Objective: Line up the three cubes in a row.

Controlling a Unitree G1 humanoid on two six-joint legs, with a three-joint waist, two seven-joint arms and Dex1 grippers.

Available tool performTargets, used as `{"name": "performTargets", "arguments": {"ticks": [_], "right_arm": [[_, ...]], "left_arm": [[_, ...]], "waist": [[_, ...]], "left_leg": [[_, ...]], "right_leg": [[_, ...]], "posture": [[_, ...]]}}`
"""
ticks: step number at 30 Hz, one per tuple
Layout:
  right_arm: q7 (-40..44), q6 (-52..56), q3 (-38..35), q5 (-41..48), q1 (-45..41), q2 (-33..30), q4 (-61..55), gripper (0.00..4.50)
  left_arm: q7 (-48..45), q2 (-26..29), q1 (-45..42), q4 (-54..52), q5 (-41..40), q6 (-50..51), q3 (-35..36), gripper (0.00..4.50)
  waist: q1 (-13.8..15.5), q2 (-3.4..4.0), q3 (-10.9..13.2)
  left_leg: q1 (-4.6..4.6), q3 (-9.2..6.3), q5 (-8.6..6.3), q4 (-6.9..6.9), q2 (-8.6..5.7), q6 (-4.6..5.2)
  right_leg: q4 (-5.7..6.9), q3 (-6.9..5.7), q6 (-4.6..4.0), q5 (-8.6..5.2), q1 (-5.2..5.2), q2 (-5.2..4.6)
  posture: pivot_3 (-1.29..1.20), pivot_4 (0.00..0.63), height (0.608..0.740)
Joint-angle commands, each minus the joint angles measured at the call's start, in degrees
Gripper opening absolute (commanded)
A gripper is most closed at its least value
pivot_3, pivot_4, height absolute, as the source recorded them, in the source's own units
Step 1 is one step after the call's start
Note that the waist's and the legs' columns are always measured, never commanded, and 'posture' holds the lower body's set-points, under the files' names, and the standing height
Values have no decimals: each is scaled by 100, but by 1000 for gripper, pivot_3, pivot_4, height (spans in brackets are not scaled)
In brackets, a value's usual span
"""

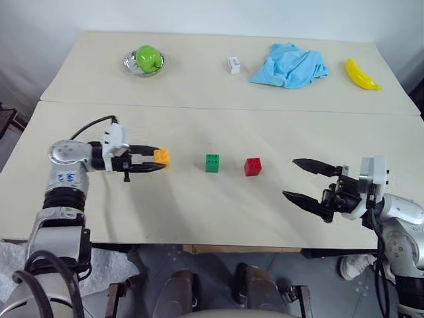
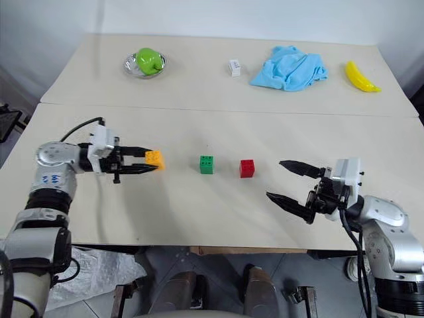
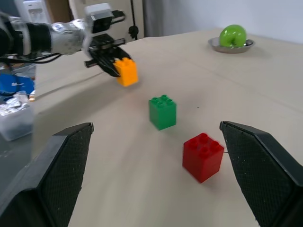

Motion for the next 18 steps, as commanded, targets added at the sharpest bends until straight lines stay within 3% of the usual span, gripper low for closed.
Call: {"name": "performTargets", "arguments": {"ticks": [1, 7, 17, 18], "right_arm": [[145, -236, -176, 8, 85, -36, -53, 4500], [-34, -261, -211, 23, 242, 77, -216, 4500], [-359, -247, -281, 74, 705, 132, -710, 4500], [-387, -248, -289, 77, 736, 134, -735, 4500]], "left_arm": [[-276, -210, -422, 517, 294, -462, -184, 1482], [98, -490, -1000, 1350, 744, -709, -332, 1482], [402, -490, -1321, 1871, 1253, -522, -385, 1482], [444, -482, -1331, 1882, 1272, -496, -377, 1832]], "waist": [[6, -1, 0], [12, -2, 1], [14, -2, 1], [14, -2, 1]], "left_leg": [[0, 1, 0, 2, 0, 1], [-7, 0, -1, 10, -3, 5], [-7, 0, -1, 16, 0, 6], [-8, -1, -1, 19, 1, 6]], "right_leg": [[2, 2, 0, 0, -1, -1], [4, 0, 1, 1, -4, -3], [9, 3, 1, 1, -6, -4], [11, 2, 1, 1, -6, -4]], "posture": [[0, 150, 740], [0, 150, 740], [0, 150, 740], [0, 150, 740]]}}
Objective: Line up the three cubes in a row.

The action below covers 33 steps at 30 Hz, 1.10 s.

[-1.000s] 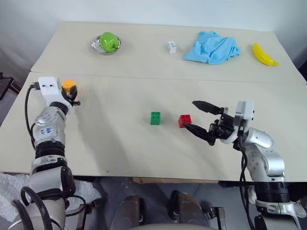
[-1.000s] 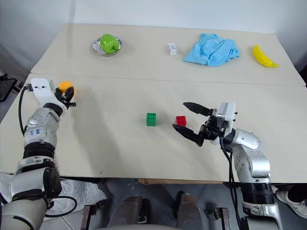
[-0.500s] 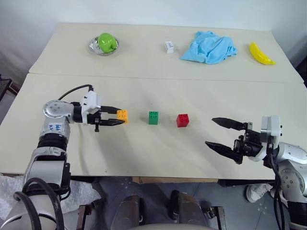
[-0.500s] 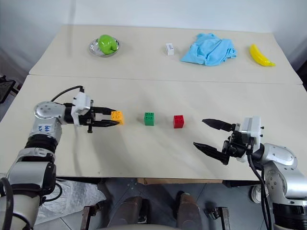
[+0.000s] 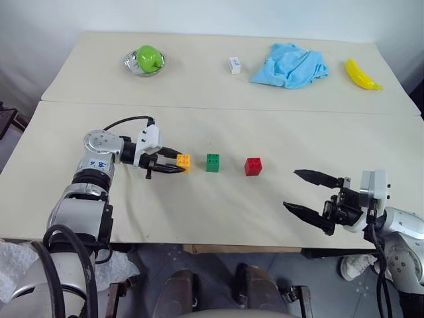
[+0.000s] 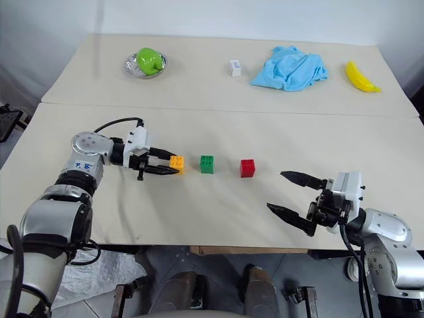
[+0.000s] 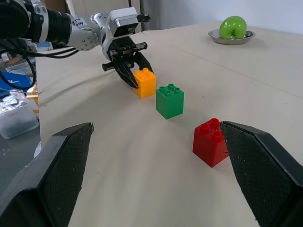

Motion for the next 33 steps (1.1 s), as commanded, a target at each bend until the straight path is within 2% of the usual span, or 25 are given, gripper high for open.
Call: {"name": "performTargets", "arguments": {"ticks": [1, 8, 27, 33], "right_arm": [[-97, -73, -204, 120, 113, 36, -281, 4500], [-160, -85, -137, 134, 129, 39, -310, 4500], [239, -8, 82, 74, -425, -40, 169, 4500], [287, -16, 89, 49, -493, -20, 252, 4500]], "left_arm": [[193, 80, -134, 100, 126, 127, 66, 2227], [340, 198, -98, 111, 215, 28, 128, 4427], [304, 699, 586, -191, -134, -67, 731, 4471], [-296, 612, 843, -624, -568, 89, 952, 4471]], "waist": [[-2, 0, 0], [-1, 0, 0], [-3, 0, 0], [-6, 0, 0]], "left_leg": [[0, 0, 0, 2, 0, 0], [-1, -1, 0, 3, 1, 0], [-4, -5, -2, 10, 4, 2], [-4, -5, -2, 13, 10, 4]], "right_leg": [[1, 0, 0, 0, 0, 0], [2, 1, 0, 0, 0, 0], [6, 0, 0, 0, -1, -3], [10, -1, 0, 0, -1, -5]], "posture": [[0, 150, 740], [0, 150, 740], [0, 150, 740], [0, 150, 740]]}}
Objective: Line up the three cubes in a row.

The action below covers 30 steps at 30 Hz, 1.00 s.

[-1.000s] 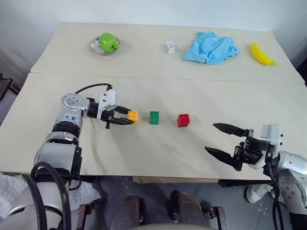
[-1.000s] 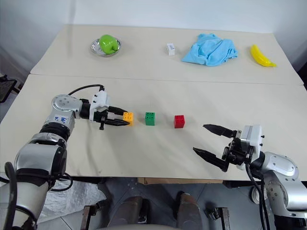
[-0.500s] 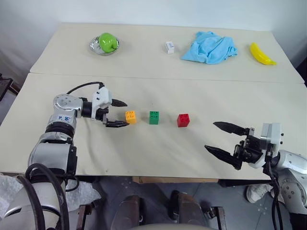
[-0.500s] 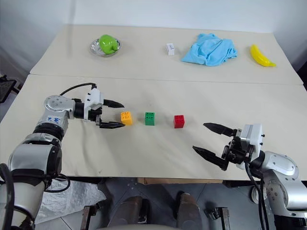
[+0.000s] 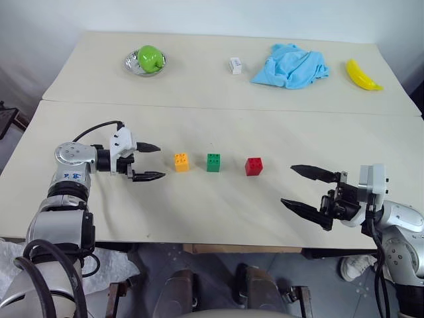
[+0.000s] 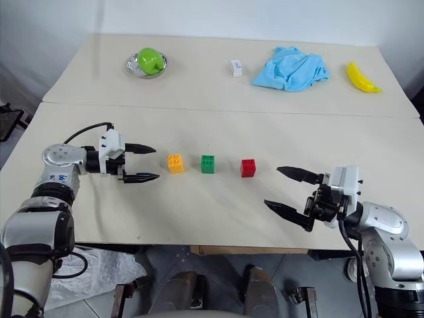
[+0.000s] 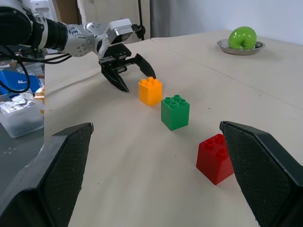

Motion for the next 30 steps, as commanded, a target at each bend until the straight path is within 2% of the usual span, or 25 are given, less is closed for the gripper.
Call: {"name": "performTargets", "arguments": {"ticks": [1, 6, 10, 30], "right_arm": [[44, -27, -42, 49, -39, -19, 2, 4500], [2, -59, 66, -4, -120, 55, 2, 4500], [-46, -39, 63, 17, -139, 48, -55, 4500], [-113, -129, 84, -18, 10, 94, -95, 4500]], "left_arm": [[-308, -55, 106, -405, -338, 109, 160, 4471], [263, -567, 78, -427, -159, 45, 11, 4471], [543, -683, 0, -345, -36, 55, -83, 4471], [972, -308, -391, 159, 220, 192, -120, 4471]], "waist": [[4, 0, 0], [19, 0, 0], [1, 0, 0], [1, 0, 0]], "left_leg": [[0, 0, 0, 0, 0, 0], [-4, -4, -3, 19, -1, 6], [-7, -3, -6, 30, -6, 11], [-6, -6, -8, 31, -5, 14]], "right_leg": [[0, 0, 0, 0, 0, 0], [9, -1, 0, 0, 1, -6], [13, 2, 3, 2, 1, -5], [15, 4, 4, 2, 0, -10]], "posture": [[0, 150, 740], [0, 150, 740], [0, 150, 740], [0, 150, 740]]}}
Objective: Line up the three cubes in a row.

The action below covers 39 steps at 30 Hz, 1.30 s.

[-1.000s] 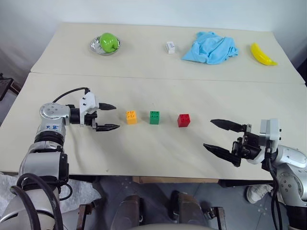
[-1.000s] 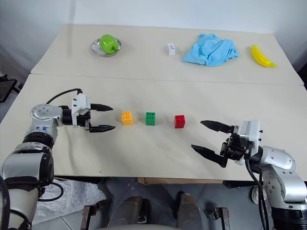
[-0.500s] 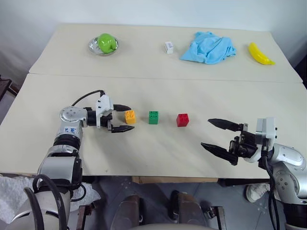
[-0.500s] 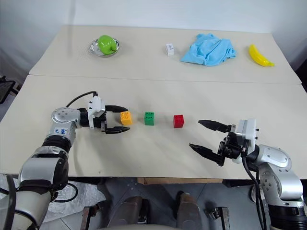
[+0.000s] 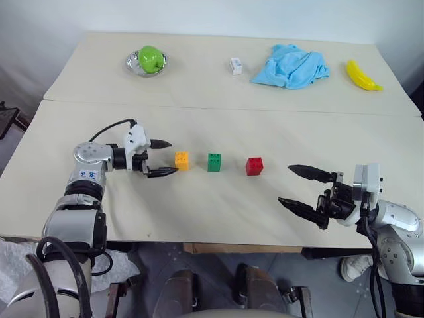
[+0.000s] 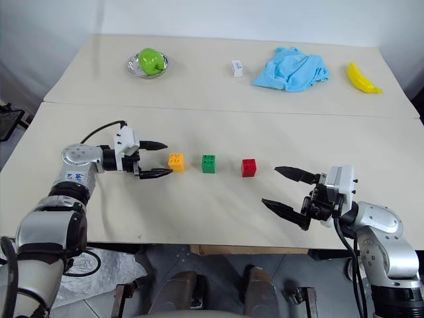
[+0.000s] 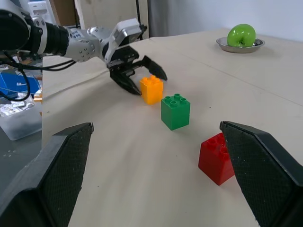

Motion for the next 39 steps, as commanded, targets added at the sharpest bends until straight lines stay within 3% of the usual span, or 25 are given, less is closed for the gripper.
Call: {"name": "performTargets", "arguments": {"ticks": [1, 16, 22, 31, 34, 39], "right_arm": [[28, -119, -42, 15, 54, 43, -131, 4500], [167, -166, -119, 1, 208, 15, -62, 4500], [208, -122, -124, 20, 184, -3, -71, 4500], [199, -123, -196, 14, 277, -26, -133, 4500], [133, -157, -252, 15, 405, 6, -218, 4500], [27, -203, -212, -2, 498, 68, -303, 4500]], "left_arm": [[-158, 55, -22, 40, -11, -3, 28, 4471], [-697, 111, 270, -144, -162, -252, 94, 4471], [-478, -191, 18, -51, -3, -309, -37, 4471], [-572, -150, -482, 238, 369, -306, -324, 4471], [-1104, -88, -521, 227, 375, -241, -379, 3877], [-1451, -58, -475, 183, 326, -305, -344, 2400]], "waist": [[1, 0, 0], [14, 0, 0], [13, 0, 0], [0, 0, 0], [4, 0, 0], [4, 0, 0]], "left_leg": [[0, 0, 0, 0, 0, 0], [0, 3, 0, 1, 2, 0], [-2, -4, -4, 4, 0, 8], [-1, 10, -4, 3, -7, 8], [-2, 10, -4, 3, -7, 8], [-2, 10, -4, 3, -6, 8]], "right_leg": [[0, 0, 0, 0, 0, 0], [1, 0, 0, 0, 0, 0], [5, 0, 2, 1, 0, -11], [3, -1, 3, 1, 0, -9], [2, -2, 3, 1, 0, -9], [2, -1, 3, 1, 0, -9]], "posture": [[0, 150, 740], [0, 150, 740], [0, 150, 740], [0, 150, 740], [0, 150, 740], [0, 150, 740]]}}
